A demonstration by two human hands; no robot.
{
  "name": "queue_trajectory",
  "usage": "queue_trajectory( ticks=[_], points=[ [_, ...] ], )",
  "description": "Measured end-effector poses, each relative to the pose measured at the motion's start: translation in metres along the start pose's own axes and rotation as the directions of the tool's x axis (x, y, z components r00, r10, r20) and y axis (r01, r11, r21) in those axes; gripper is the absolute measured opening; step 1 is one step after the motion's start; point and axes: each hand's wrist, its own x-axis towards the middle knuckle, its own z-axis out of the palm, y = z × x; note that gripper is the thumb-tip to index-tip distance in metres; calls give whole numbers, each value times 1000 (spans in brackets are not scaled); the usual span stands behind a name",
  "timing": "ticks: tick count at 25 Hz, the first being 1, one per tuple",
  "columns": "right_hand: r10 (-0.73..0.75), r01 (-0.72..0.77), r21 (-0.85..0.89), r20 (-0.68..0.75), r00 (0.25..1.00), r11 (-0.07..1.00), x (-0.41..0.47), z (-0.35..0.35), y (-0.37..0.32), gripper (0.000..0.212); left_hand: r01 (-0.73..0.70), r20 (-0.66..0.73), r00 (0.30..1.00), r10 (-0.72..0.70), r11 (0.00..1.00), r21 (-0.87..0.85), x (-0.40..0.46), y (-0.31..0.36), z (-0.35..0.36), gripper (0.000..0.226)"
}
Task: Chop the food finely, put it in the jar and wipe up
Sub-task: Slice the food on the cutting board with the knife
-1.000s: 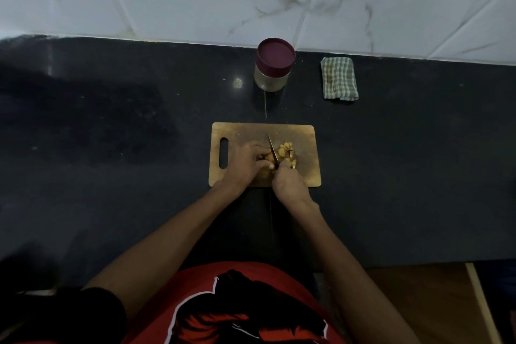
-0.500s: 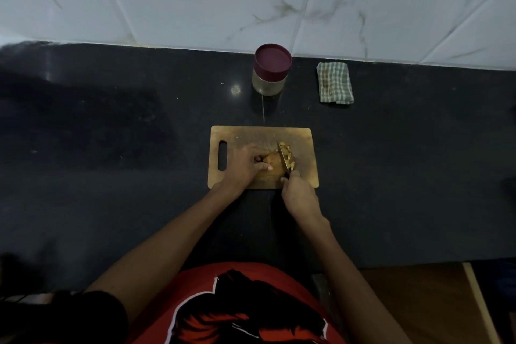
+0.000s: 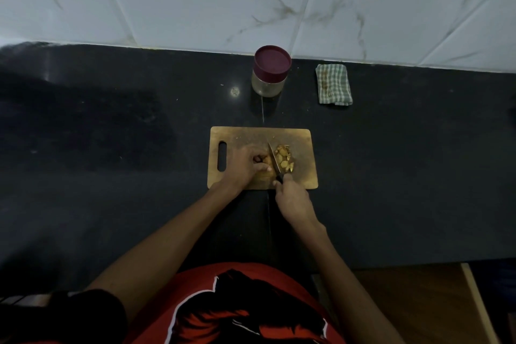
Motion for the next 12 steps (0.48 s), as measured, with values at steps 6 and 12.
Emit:
queue_trajectory(
  ticks=[6,12],
  points=[
    [48,-47,-58,26,998,997,1,3,0,25,14,-2,1000,-14,1000,-15,0,0,1,34],
    [7,-7,2,-23,1000,1000,-4,5,3,22,29,29,999,-30,999,16,4,-1,0,39]
  ],
)
